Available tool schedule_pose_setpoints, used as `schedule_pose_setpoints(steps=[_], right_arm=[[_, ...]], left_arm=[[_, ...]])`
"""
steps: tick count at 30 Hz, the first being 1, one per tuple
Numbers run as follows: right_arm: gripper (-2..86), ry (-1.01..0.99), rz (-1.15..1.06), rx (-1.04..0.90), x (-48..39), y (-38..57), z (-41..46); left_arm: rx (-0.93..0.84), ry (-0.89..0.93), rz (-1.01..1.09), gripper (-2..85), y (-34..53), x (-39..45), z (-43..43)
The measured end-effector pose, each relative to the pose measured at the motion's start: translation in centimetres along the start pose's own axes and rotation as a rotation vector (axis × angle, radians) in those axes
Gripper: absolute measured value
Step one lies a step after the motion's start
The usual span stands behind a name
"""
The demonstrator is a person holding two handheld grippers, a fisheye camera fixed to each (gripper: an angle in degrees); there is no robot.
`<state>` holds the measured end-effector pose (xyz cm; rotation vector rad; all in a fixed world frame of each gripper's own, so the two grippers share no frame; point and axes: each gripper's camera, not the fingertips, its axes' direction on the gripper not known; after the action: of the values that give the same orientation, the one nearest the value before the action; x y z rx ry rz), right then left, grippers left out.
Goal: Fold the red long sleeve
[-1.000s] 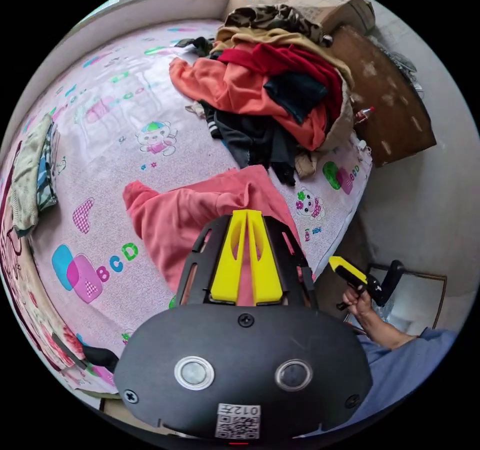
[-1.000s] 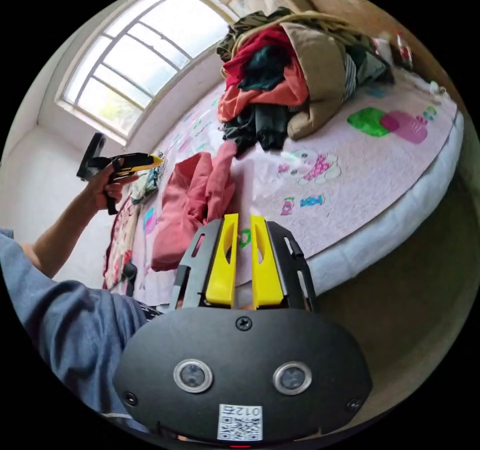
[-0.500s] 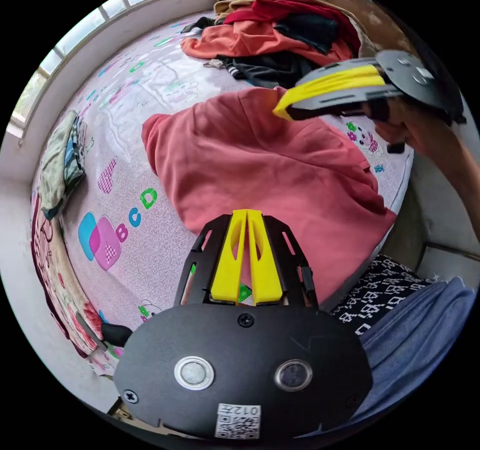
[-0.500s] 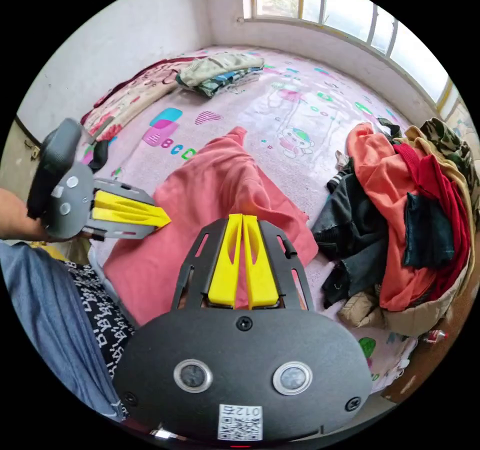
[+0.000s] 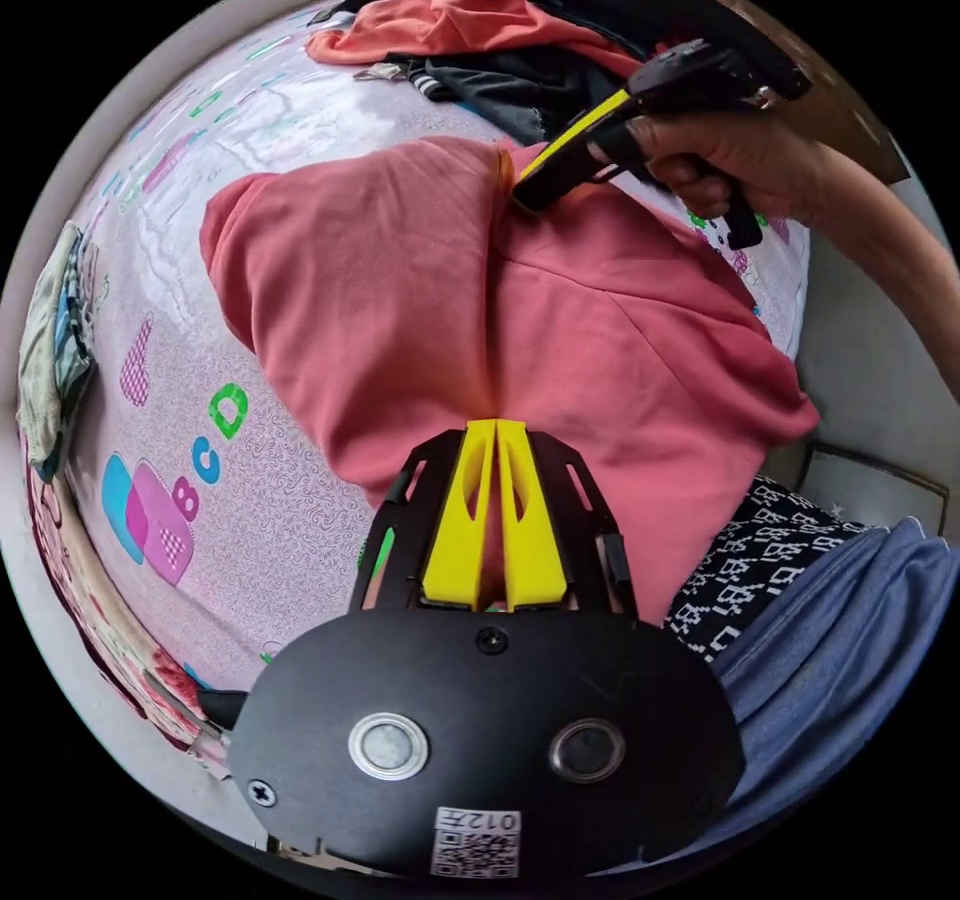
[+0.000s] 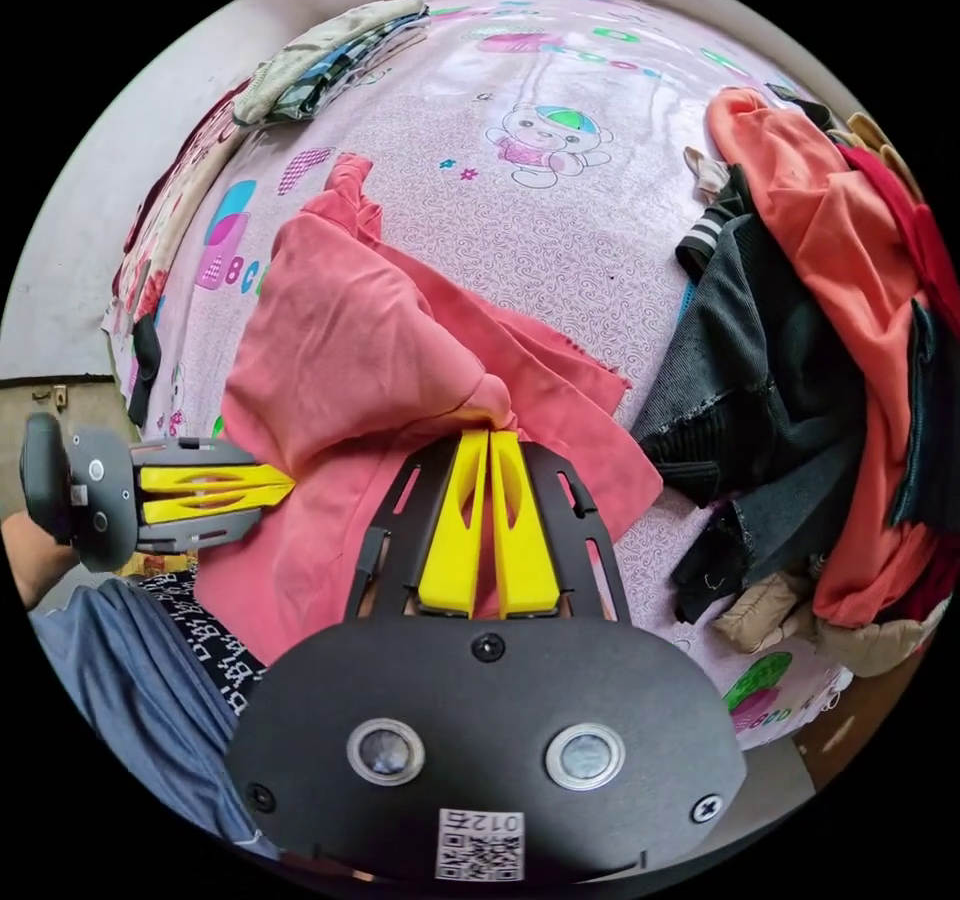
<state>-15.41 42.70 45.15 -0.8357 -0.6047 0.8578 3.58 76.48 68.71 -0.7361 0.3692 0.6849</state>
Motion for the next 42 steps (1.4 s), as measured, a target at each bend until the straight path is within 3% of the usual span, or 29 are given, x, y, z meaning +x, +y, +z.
schedule_pose_setpoints(steps=[7, 12, 15, 17, 20, 23, 29, 33, 36, 38, 42], right_arm=[[0.4, -0.178, 0.109, 0.155, 2.1, 2.7, -2.8], [0.0, -0.116, -0.119, 0.299, -2.9, 8.6, -9.5], [0.0, -0.149, -0.348, 0.235, -8.4, 11.6, -8.6], [-0.1, -0.018, -0.430, 0.120, -11.0, 12.8, -4.8], [-0.1, 0.114, -0.371, 0.021, -10.1, 12.9, 0.0], [-0.1, 0.007, -0.247, 0.032, -8.5, 12.7, 1.8], [-0.1, 0.101, -0.187, 0.168, -10.1, 17.6, -3.2], [-0.1, -0.158, -0.371, 0.295, -15.1, 22.7, -7.3], [-0.1, -0.102, -0.522, 0.184, -19.0, 24.9, -4.4], [-0.1, -0.003, -0.488, 0.106, -18.2, 25.6, -0.7], [-0.2, 0.003, -0.388, 0.041, -16.0, 25.6, 3.0]], left_arm=[[0.049, 0.109, 0.106, 0.1, 1.9, -1.5, -1.3], [0.249, 0.168, 0.190, 0.1, 7.0, 0.3, -7.1], [0.194, 0.091, 0.268, 0.1, 8.7, 3.4, -6.8], [0.124, -0.014, 0.352, 0.1, 9.6, 6.1, -4.7], [0.092, -0.129, 0.372, 0.1, 10.8, 8.1, -2.1], [0.105, -0.114, 0.296, 0.1, 11.1, 7.9, -1.2], [0.198, -0.161, 0.225, 0.0, 14.5, 7.6, -5.3], [0.243, -0.171, 0.191, -0.1, 16.8, 7.4, -6.9], [0.190, -0.185, 0.207, -0.2, 16.7, 7.3, -5.3], [0.129, -0.198, 0.234, -0.2, 16.7, 7.0, -3.0], [0.127, -0.181, 0.231, -0.2, 17.1, 5.9, -1.2]])
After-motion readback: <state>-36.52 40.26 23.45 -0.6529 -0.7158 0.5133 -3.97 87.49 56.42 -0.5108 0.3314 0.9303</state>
